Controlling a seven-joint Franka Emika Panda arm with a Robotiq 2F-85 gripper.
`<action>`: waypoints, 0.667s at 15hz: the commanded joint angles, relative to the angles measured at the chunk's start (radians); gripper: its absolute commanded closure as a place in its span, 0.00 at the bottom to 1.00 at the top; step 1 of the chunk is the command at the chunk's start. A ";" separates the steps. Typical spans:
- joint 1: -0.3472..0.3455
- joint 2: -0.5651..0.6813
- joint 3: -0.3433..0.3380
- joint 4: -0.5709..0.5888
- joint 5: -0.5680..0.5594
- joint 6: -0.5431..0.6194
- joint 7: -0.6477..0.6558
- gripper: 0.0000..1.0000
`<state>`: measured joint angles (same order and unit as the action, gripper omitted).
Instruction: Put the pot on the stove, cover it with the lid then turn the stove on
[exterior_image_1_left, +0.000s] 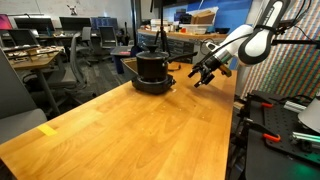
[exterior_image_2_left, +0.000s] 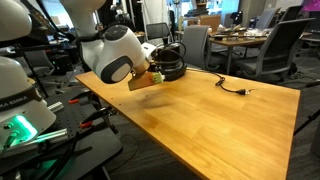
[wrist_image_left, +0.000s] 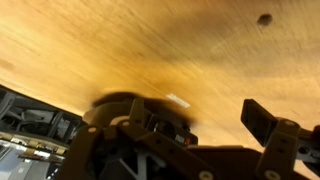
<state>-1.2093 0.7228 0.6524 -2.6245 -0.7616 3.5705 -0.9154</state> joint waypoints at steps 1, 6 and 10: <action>-0.149 0.003 0.090 -0.114 -0.091 0.123 0.055 0.00; -0.049 0.008 0.042 -0.055 -0.029 0.087 0.012 0.00; 0.212 -0.036 -0.093 0.019 -0.119 0.207 0.199 0.00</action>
<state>-1.1756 0.7250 0.6317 -2.6609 -0.8549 3.6882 -0.8265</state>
